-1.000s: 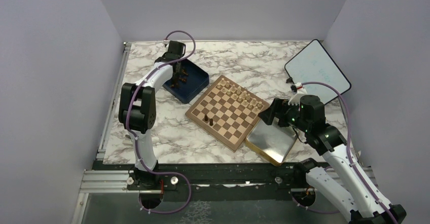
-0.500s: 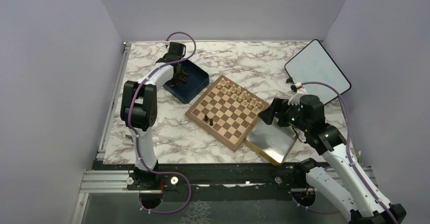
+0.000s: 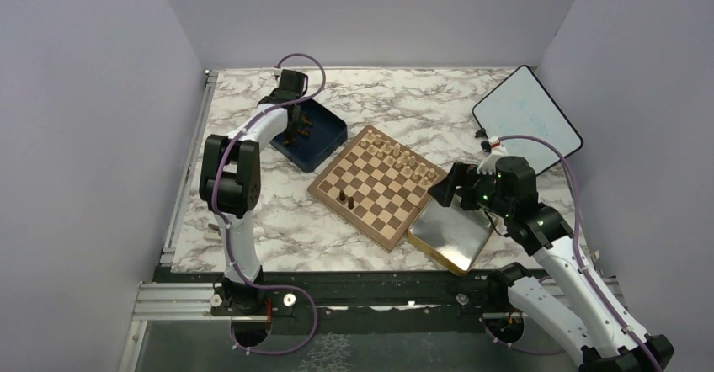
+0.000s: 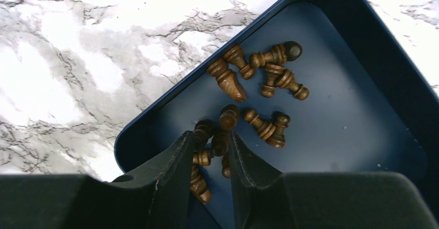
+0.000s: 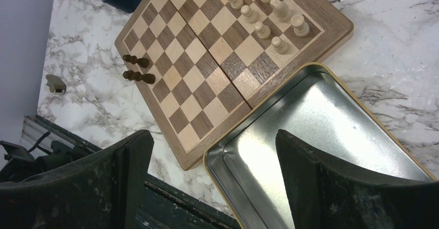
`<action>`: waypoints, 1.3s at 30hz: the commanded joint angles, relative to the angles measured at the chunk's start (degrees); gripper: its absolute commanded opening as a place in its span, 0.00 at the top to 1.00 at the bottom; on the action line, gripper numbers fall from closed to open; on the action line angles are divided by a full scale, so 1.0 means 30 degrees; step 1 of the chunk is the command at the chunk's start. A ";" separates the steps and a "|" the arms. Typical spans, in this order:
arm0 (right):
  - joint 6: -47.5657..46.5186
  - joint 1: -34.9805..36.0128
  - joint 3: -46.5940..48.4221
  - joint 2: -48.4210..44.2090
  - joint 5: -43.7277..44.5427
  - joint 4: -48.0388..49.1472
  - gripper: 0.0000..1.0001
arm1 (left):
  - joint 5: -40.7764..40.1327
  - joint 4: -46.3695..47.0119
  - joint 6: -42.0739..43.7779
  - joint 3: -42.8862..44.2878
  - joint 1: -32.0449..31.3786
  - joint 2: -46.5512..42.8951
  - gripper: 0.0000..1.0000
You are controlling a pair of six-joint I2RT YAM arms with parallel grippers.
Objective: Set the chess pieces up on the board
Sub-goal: Pick up the chess piece from the storage box.
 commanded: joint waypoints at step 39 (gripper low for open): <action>-0.0193 0.0115 -0.0134 -0.0422 0.0582 0.0209 0.06 | -0.0019 -0.0883 0.1047 0.1038 0.0752 0.1054 0.74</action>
